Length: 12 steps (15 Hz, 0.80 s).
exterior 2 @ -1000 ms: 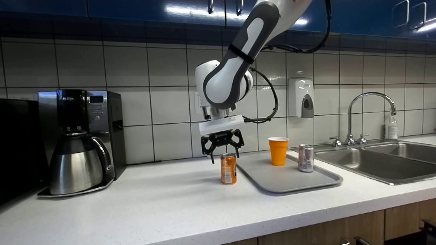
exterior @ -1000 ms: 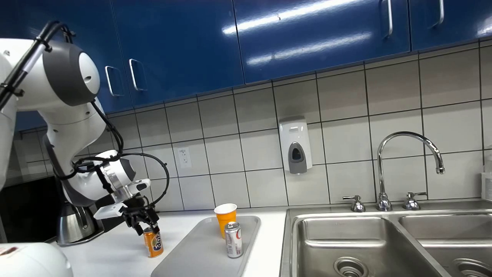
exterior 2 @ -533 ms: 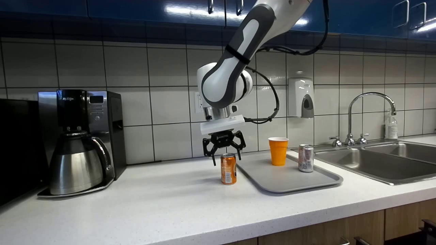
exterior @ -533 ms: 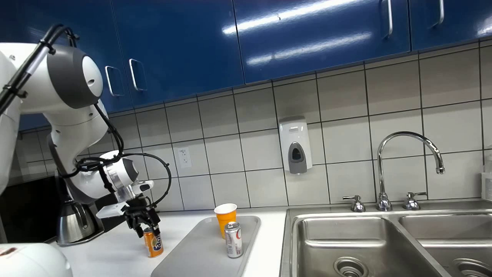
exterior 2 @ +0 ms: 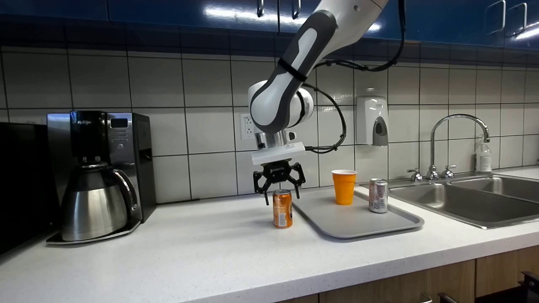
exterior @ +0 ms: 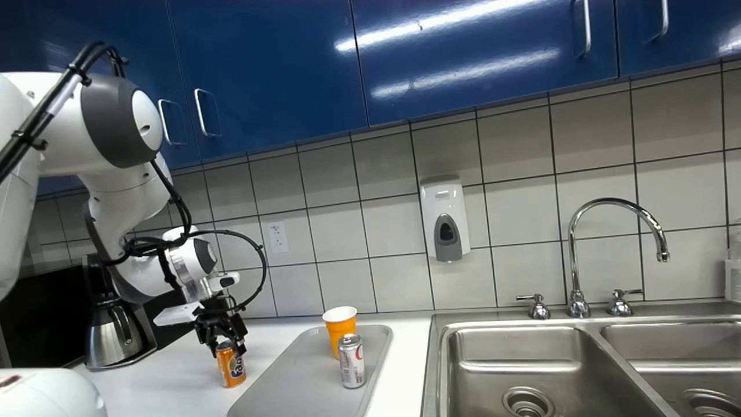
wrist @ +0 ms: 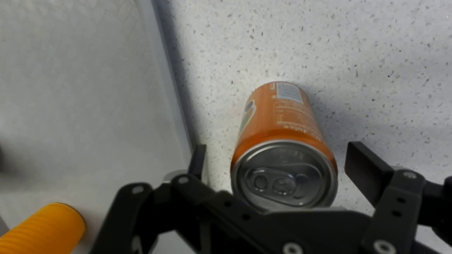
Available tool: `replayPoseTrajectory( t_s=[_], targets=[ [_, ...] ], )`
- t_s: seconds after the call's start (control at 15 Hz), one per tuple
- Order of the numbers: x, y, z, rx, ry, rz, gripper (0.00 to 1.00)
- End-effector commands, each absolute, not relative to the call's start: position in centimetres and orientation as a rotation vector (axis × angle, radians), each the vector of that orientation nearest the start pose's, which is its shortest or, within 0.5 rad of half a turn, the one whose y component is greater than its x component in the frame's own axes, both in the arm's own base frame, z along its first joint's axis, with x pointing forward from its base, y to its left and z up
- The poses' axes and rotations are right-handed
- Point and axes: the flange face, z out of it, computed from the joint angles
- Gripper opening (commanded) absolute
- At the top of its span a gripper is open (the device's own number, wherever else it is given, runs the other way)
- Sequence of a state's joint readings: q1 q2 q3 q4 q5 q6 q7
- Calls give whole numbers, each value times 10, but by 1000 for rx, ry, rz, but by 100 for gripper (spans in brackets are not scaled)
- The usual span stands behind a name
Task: Pick up the silver coke can and place it on the gray tray, pick up the orange fanta can and place it on the gray tray
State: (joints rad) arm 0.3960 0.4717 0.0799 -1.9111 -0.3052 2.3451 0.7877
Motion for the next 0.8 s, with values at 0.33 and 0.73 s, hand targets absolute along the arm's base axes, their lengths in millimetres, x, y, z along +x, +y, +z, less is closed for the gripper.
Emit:
replayPoseTrajectory(
  t_s=[0.33,0.73],
  targets=[
    [582,275,230,-3285,100,-16,100],
    [578,277,228,-3290,71,-18,100]
  ],
)
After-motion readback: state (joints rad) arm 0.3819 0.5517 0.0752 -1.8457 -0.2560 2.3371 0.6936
